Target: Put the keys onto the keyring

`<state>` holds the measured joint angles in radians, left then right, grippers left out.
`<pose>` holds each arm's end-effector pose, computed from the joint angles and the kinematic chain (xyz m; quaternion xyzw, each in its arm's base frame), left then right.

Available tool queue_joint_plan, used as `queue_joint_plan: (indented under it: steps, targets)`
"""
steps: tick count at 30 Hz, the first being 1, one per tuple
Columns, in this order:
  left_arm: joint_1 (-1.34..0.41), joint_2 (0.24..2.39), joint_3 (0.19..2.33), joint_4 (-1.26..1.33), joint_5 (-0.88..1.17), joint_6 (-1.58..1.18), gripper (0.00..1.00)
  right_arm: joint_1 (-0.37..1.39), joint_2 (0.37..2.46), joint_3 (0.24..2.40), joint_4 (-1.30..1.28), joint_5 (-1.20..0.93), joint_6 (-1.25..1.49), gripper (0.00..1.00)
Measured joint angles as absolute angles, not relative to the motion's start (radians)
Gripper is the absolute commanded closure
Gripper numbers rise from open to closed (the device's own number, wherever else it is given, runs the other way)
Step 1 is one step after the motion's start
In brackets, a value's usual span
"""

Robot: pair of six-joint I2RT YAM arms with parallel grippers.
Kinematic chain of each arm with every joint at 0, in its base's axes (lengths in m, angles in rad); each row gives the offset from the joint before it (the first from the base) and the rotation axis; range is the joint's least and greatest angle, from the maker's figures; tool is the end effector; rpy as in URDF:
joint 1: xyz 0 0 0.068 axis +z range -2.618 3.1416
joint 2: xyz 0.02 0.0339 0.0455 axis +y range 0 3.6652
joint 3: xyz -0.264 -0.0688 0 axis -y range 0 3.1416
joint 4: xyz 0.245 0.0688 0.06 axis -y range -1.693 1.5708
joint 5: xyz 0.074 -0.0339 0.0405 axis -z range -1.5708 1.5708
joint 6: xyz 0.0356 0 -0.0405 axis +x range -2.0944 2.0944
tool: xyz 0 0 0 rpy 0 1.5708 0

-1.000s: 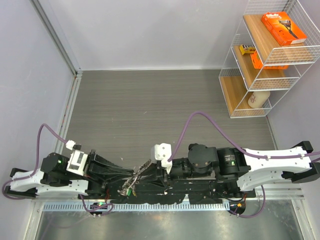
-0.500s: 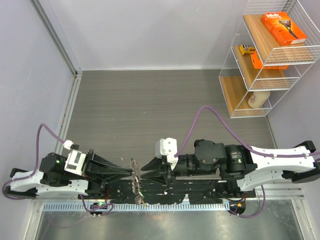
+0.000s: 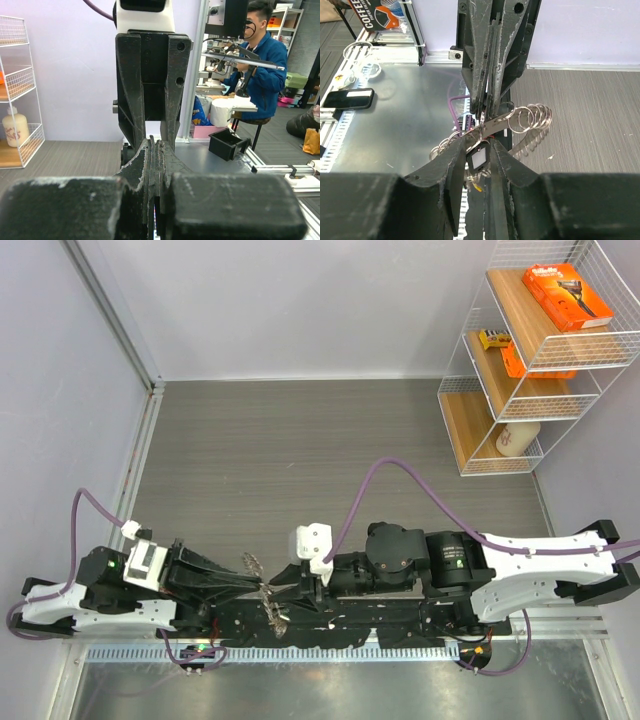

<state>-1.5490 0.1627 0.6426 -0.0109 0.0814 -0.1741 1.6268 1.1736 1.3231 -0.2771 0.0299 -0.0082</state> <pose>-0.0019 -0.0468 0.3721 0.3587 0.3822 -0.6599 0.5383 -0.0135 0.2596 0.4388 -0.5408 0.5207 0.4703 0.4639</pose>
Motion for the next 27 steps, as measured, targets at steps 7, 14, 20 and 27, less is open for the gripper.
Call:
queue_joint_plan:
  steps: [7,14,20,27]
  targets:
    - [-1.549,0.162,0.64,-0.009,0.081,-0.174,1.0,1.627,1.187,1.344,-0.277,0.028,-0.025,0.68]
    - [-1.549,0.162,0.635,-0.007,0.081,-0.174,1.0,1.627,1.188,1.35,-0.277,0.027,-0.029,0.72]
    - [-1.549,0.162,0.635,-0.004,0.081,-0.174,1.0,1.627,1.202,1.354,-0.278,0.023,-0.033,0.78]
    - [-1.549,0.162,0.635,0.004,0.087,-0.175,1.0,1.626,1.219,1.371,-0.286,0.025,-0.051,0.94]
